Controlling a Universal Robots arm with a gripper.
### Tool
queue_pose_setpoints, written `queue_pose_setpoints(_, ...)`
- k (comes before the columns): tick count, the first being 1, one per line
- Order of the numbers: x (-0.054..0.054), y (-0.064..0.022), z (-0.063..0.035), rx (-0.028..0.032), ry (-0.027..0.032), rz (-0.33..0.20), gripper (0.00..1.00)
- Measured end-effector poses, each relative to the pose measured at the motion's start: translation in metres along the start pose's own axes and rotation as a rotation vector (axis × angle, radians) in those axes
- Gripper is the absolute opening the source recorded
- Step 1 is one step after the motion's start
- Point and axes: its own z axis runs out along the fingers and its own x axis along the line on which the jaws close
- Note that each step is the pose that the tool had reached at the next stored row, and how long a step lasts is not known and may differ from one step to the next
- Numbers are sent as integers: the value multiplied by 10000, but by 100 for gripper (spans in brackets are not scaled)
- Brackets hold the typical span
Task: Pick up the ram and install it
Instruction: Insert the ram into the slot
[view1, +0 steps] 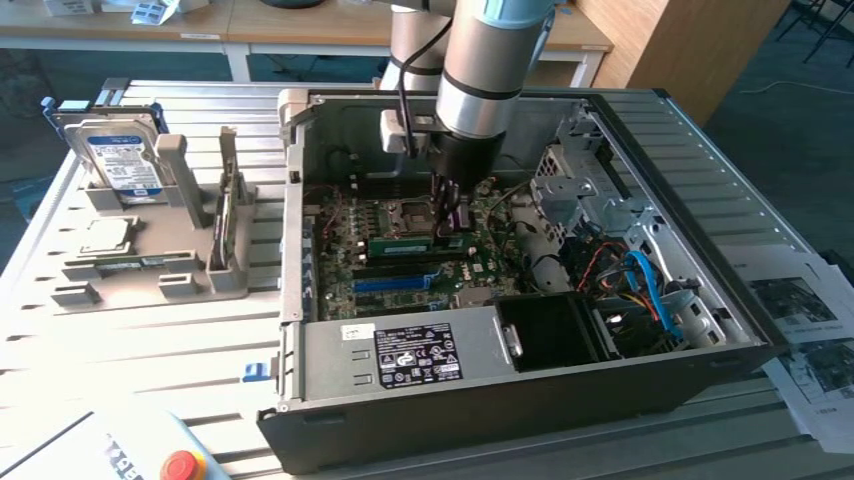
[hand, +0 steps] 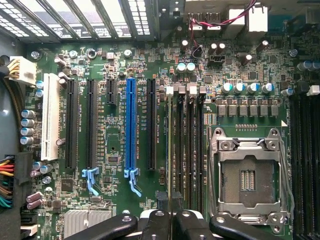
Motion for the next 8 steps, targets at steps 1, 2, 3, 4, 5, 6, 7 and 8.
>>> queue_pose_setpoints(1, 0, 0, 0, 1, 0, 0, 12)
queue_pose_setpoints(2, 0, 0, 0, 0, 0, 0, 12)
queue_pose_setpoints(3, 0, 0, 1, 0, -1, 0, 12)
queue_pose_setpoints(4, 0, 0, 1, 0, -1, 0, 12)
queue_pose_setpoints(5, 0, -1, 1, 1, 0, 2, 12)
queue_pose_setpoints(6, 0, -4, 1, 1, -1, 0, 12)
queue_pose_setpoints(7, 0, -5, 1, 1, -1, 0, 12)
queue_pose_setpoints(8, 0, -5, 1, 1, 0, 0, 12)
